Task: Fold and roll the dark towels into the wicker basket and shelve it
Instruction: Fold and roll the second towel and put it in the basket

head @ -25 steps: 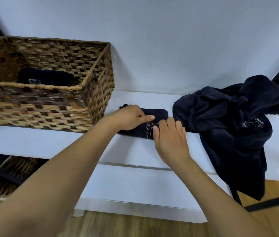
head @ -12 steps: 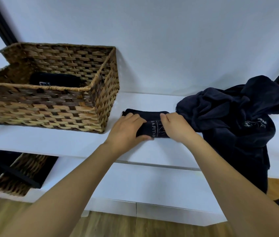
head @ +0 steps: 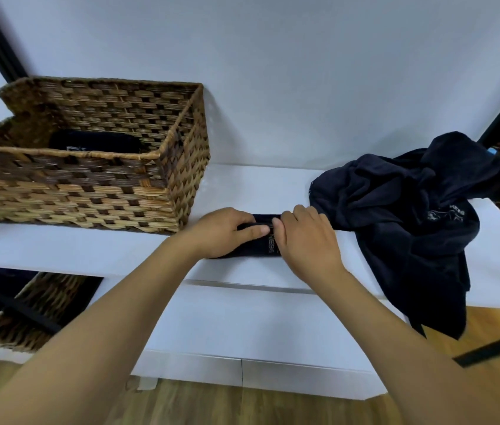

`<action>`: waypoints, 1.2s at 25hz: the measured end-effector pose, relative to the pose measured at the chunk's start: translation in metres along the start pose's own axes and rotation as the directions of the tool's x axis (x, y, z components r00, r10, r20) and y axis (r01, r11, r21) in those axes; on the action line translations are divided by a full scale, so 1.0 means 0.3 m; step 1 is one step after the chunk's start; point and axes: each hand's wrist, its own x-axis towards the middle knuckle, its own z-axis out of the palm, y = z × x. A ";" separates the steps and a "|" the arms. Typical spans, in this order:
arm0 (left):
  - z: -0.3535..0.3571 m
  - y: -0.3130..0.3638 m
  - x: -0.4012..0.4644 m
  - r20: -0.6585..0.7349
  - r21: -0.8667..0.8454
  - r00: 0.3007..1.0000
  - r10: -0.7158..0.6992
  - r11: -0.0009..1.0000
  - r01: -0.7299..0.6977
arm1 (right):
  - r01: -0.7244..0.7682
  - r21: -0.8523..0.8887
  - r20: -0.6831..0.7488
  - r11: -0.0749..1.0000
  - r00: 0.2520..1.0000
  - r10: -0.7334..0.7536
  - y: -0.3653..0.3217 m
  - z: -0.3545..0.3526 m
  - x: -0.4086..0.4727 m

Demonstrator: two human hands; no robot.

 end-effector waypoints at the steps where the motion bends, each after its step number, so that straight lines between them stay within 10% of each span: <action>1: 0.023 -0.010 -0.005 -0.086 0.073 0.995 0.049 0.996 -0.042 | 0.001 0.028 0.017 1.000 1.000 -0.001 0.004 -0.002 0.022; 6: 0.180 -0.038 -0.047 -0.445 0.636 0.814 0.374 0.772 -0.007 | -0.198 0.208 0.288 0.958 0.948 0.134 0.020 -0.020 0.097; 11: 0.183 -0.032 -0.030 -0.422 0.679 0.838 0.346 0.733 0.040 | -0.476 0.307 0.590 0.824 0.775 0.228 0.035 -0.031 0.169; 17: -0.012 -0.039 0.106 0.032 0.176 0.996 0.079 0.981 -0.083 | -0.111 -0.018 0.081 0.994 0.990 0.112 -0.053 0.008 0.014; 21: -0.037 -0.072 0.175 0.149 -0.020 0.989 -0.019 1.000 0.022 | -0.115 0.038 0.044 0.993 0.993 0.113 -0.051 0.035 0.019; 26: 0.011 -0.101 0.150 -0.155 -0.146 0.987 0.029 0.988 -0.052 | -0.199 0.233 0.284 0.952 0.950 0.129 0.004 0.036 0.150; 30: 0.115 -0.096 0.085 -0.434 0.410 0.863 0.257 0.910 -0.065 | -0.356 0.270 0.450 0.895 0.868 0.209 0.027 0.037 0.219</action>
